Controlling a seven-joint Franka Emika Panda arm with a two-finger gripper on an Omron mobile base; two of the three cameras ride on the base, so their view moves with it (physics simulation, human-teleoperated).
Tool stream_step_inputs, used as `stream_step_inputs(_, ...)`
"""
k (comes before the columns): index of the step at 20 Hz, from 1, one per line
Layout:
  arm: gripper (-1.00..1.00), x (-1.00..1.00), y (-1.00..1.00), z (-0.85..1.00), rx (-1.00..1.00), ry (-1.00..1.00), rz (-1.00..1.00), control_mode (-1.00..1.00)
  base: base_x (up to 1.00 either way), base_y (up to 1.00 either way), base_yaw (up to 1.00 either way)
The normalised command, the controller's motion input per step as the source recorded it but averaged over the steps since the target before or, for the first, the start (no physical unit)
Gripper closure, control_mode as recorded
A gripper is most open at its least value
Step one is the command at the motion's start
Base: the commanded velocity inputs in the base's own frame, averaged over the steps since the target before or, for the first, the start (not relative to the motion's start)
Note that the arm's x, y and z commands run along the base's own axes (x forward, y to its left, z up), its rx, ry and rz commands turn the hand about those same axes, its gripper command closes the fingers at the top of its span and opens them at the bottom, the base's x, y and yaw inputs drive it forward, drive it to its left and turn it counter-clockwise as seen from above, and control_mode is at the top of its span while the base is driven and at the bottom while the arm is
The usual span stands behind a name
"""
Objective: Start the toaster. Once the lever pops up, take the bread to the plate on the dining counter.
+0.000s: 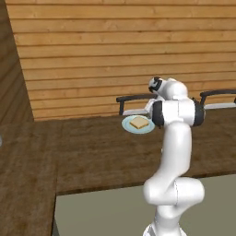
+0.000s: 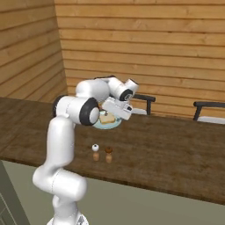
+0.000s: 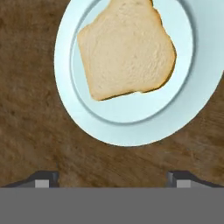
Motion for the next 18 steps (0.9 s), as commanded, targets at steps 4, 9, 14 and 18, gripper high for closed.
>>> stream_step_inputs(4,-1.00,-0.59,-0.02,0.71,-0.10,0.00,-0.07,-1.00,0.00,0.00,0.00)
stream_step_inputs(9,-1.00,-0.91,0.16,0.92,-0.21,-0.06,-0.17,-1.00,0.00,0.00,0.00)
stream_step_inputs(14,-1.00,-1.00,0.11,0.27,-0.26,-0.31,-0.21,-1.00,0.00,0.00,0.00)
stream_step_inputs(18,-1.00,-1.00,0.12,0.03,-0.28,-0.44,-0.17,-1.00,0.00,0.00,0.00)
